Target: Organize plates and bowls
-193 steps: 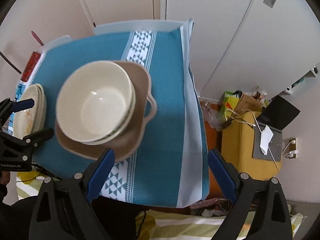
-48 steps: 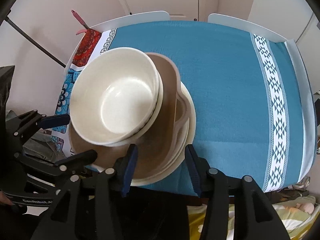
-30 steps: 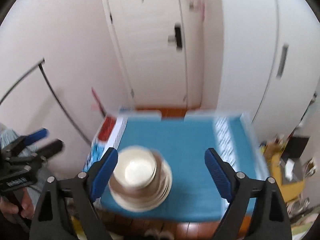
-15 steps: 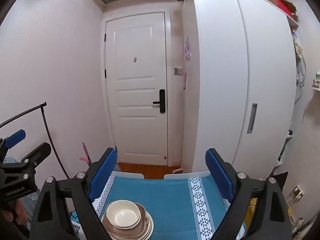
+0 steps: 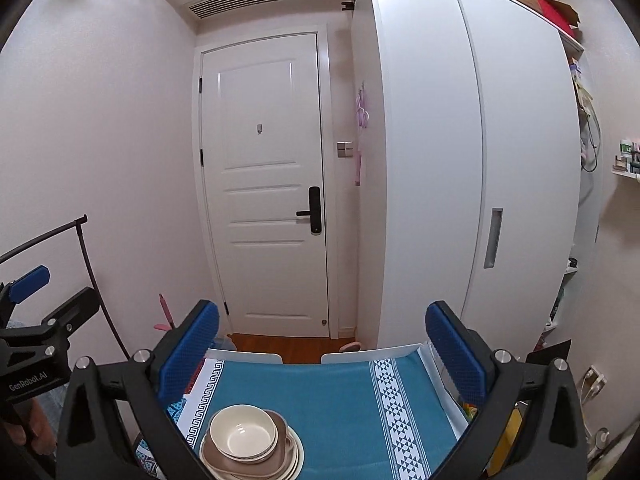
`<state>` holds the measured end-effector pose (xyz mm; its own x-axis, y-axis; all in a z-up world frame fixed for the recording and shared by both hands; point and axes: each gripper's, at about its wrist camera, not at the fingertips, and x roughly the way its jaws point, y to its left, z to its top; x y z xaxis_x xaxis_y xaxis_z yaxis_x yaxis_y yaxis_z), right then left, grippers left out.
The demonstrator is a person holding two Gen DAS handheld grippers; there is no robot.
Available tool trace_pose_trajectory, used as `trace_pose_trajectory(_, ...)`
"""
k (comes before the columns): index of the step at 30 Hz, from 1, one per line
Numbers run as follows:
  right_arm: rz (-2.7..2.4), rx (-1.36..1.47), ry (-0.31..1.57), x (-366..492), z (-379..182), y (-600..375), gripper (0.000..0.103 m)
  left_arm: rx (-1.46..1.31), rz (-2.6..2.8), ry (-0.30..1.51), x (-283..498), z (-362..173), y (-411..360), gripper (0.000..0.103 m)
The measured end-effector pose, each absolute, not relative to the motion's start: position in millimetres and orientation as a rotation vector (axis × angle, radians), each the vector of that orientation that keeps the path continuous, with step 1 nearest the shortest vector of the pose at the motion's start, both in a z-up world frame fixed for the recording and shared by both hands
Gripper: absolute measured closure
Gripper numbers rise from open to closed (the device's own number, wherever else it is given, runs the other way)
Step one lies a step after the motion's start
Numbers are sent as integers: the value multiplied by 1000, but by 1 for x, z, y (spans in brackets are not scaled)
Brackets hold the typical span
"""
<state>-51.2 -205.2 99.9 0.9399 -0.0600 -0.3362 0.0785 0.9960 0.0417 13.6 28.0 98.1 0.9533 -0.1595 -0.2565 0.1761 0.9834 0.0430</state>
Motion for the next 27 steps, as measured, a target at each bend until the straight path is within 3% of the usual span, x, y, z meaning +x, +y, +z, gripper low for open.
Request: trace_pose_trajectory(27, -67, 59, 367, -41, 102, -207, 0, 50, -155, 256, 17, 100, 31, 0)
